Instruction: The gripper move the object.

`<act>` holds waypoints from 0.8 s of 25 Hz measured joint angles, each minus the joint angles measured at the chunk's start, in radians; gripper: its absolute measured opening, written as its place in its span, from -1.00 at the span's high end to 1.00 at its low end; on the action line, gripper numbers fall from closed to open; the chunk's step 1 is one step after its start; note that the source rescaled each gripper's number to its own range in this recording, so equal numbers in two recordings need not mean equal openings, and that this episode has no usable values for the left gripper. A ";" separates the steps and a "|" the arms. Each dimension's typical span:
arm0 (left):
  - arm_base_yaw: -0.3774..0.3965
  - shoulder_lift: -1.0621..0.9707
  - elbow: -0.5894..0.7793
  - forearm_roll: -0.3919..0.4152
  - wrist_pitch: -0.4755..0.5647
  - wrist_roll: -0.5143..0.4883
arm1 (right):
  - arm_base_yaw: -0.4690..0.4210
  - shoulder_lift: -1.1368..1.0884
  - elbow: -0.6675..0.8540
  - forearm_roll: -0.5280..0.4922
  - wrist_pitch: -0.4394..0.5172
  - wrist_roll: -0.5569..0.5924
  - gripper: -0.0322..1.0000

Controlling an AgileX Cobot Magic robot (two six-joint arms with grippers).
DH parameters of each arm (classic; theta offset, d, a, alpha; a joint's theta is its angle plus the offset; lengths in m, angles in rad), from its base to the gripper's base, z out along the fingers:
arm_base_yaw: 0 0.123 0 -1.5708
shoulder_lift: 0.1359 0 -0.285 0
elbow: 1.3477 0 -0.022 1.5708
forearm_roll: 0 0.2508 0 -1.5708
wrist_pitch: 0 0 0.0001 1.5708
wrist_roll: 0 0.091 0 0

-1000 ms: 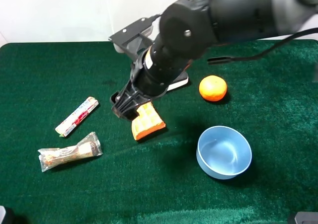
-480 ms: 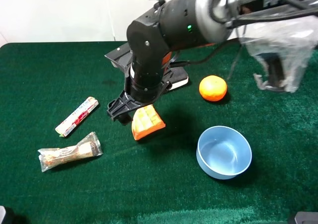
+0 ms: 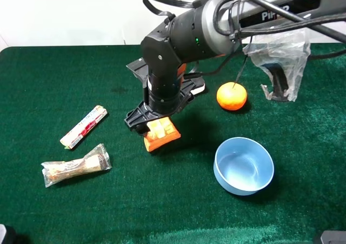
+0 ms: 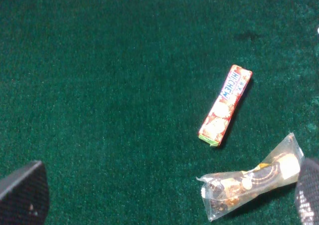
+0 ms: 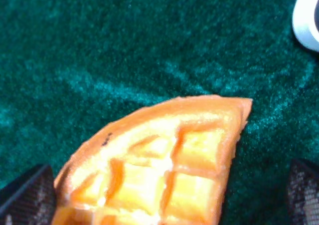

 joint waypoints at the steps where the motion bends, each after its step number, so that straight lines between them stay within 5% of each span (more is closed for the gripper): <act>1: 0.000 0.000 0.000 0.000 0.000 0.000 | 0.000 0.003 -0.002 0.001 -0.002 0.004 -1.00; 20: 0.000 0.000 0.000 0.000 0.000 0.000 | 0.002 0.015 -0.003 0.037 -0.030 0.015 -1.00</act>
